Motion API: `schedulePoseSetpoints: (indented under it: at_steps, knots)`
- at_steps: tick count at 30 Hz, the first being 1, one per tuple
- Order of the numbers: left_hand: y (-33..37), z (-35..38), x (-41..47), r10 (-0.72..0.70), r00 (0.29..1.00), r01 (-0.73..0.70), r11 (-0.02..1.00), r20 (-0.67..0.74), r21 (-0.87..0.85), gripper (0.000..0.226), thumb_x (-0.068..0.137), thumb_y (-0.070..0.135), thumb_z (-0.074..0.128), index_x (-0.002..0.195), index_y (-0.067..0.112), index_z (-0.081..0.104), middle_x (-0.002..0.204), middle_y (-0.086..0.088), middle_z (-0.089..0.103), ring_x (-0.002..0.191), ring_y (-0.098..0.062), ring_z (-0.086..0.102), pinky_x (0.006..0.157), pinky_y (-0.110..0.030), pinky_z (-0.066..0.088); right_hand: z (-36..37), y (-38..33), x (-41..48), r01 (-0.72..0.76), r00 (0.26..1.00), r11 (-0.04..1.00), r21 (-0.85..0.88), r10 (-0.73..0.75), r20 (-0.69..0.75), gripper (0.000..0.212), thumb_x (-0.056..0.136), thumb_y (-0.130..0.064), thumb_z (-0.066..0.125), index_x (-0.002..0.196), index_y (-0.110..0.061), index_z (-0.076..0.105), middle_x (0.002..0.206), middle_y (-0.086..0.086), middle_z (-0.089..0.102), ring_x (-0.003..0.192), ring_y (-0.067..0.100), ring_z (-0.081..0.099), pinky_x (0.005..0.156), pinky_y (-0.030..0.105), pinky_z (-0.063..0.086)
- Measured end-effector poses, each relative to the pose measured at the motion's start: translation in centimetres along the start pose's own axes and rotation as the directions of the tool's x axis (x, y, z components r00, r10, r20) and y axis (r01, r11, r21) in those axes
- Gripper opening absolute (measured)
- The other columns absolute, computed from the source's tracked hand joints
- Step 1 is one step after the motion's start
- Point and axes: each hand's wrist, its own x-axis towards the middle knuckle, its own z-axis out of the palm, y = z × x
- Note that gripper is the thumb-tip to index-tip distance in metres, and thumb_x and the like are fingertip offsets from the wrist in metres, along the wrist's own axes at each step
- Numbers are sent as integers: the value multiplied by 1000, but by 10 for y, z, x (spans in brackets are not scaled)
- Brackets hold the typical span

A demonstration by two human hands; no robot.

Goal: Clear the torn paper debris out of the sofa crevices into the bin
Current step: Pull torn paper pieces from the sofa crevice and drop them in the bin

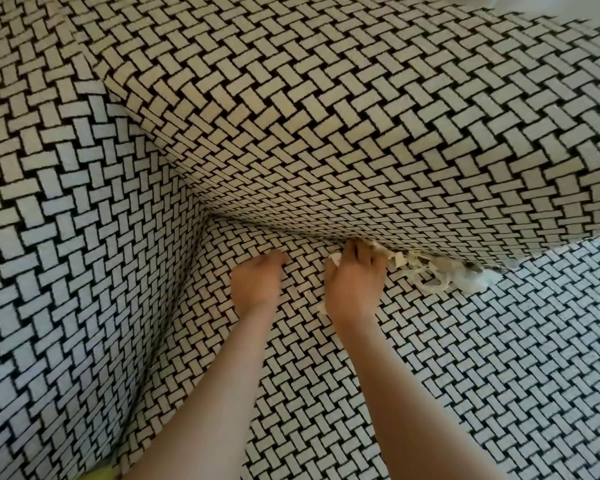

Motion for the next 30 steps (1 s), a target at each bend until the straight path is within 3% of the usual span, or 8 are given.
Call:
schedulePoseSetpoints:
  at_steps: [3, 6, 10, 12, 14, 19, 24, 30]
  knots:
    - [13, 37, -7, 246, 953, -283, 930, 176, 233, 21, 83, 34, 58, 76, 16, 66, 59, 1, 53, 56, -15, 47, 48, -20, 28, -6, 2, 9, 42, 997, 996, -79, -37, 64, 49, 90, -42, 44, 126, -10, 47, 134, 9, 45, 122, 33, 34, 103, 39, 25]
    - [23, 61, -1, 245, 952, -302, 845, 182, 441, 32, 77, 47, 60, 86, 17, 67, 76, 2, 65, 73, -19, 59, 51, -20, 34, -7, 5, 15, 70, 994, 997, -29, -67, 89, 40, 80, -31, 57, 116, -11, 54, 125, 7, 52, 117, 32, 40, 100, 37, 29]
    - [20, 72, 8, 221, 969, -246, 794, 114, 556, 39, 72, 53, 60, 86, 18, 68, 81, -1, 69, 75, -22, 63, 56, -23, 42, 5, 11, 9, 193, 954, 967, 167, -145, -263, 19, 74, -14, 59, 88, -3, 66, 93, 11, 69, 87, 30, 62, 84, 33, 40]
    - [18, 73, 6, 279, 957, -275, 770, 84, 576, 35, 76, 50, 57, 82, 17, 68, 78, -3, 69, 74, -23, 65, 55, -23, 42, 6, 12, 3, 196, 937, 922, 333, -76, -342, 27, 82, -13, 46, 97, 0, 65, 101, 13, 66, 93, 31, 60, 87, 34, 43]
    - [16, 73, 1, 349, 931, -336, 718, 102, 610, 32, 83, 46, 53, 80, 18, 70, 77, -3, 69, 73, -24, 65, 54, -23, 40, 5, 13, 1, 167, 934, 850, 499, 26, -355, 26, 86, -10, 47, 105, 2, 61, 115, 17, 57, 106, 30, 54, 90, 31, 43]
    - [10, 70, -6, 475, 861, -470, 606, 182, 642, 33, 92, 42, 45, 84, 24, 71, 81, -3, 70, 77, -25, 66, 56, -23, 42, 0, 13, -4, -44, 960, 740, 672, 218, -177, 38, 89, -10, 53, 124, 3, 49, 136, 17, 37, 126, 27, 37, 102, 30, 35]
    - [9, 65, -8, 476, 845, -511, 587, 243, 628, 33, 93, 41, 45, 82, 24, 71, 74, -1, 68, 73, -22, 65, 47, -20, 31, -6, 14, 2, -155, 965, 826, 542, 244, -96, 38, 94, -16, 45, 127, 2, 49, 140, 13, 36, 130, 26, 34, 104, 28, 29]
    - [4, 57, -21, 478, 844, -529, 661, 245, 532, 33, 90, 51, 48, 90, 32, 74, 70, 2, 71, 60, -15, 58, 45, -17, 33, -25, 12, 17, -225, 972, 949, 220, 204, 116, 32, 97, -20, 37, 116, 0, 52, 140, 10, 27, 121, 32, 35, 87, 34, 40]
